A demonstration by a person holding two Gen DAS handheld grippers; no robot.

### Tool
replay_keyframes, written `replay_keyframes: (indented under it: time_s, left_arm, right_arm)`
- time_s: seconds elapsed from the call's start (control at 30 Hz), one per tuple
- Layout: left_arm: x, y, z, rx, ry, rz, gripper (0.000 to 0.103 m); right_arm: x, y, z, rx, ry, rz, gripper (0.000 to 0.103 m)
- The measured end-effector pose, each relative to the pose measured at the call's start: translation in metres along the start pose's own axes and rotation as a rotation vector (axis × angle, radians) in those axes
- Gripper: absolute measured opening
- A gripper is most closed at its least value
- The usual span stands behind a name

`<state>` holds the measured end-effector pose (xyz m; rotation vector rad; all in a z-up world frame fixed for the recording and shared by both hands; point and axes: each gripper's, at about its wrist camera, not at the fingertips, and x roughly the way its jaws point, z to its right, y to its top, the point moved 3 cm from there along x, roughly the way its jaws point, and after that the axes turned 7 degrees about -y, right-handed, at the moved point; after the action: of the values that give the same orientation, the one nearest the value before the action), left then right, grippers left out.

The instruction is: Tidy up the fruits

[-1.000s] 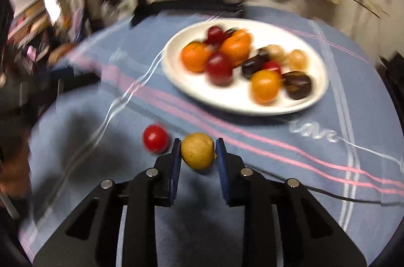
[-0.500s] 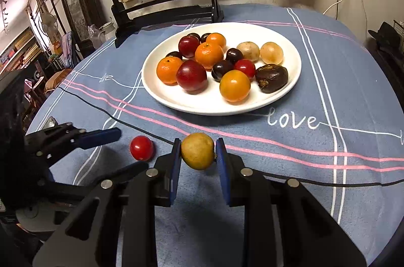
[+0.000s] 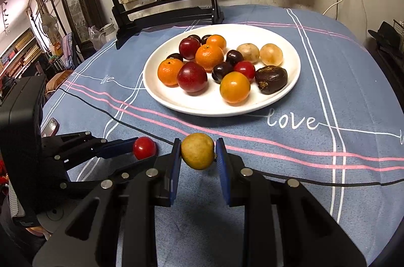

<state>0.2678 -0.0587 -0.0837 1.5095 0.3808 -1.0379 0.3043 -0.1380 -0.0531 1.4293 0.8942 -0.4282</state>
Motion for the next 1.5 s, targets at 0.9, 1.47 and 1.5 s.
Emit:
replay_keyframes:
  time_s: [0.9, 1.47, 1.5]
  left_arm:
    - [-0.015, 0.11, -0.072, -0.235, 0.125, 0.226, 0.092]
    - [-0.086, -0.015, -0.01, -0.08, 0.17, 0.156, 0.1]
    - [-0.091, -0.02, -0.005, -0.063, 0.16, 0.177, 0.1]
  right_arm:
    - [0.039, 0.088, 0.037, 0.029, -0.086, 0.118, 0.071]
    - [-0.056, -0.033, 0.017, -0.122, -0.151, 0.158, 0.102]
    - [-0.059, -0.038, 0.018, -0.114, -0.143, 0.156, 0.102]
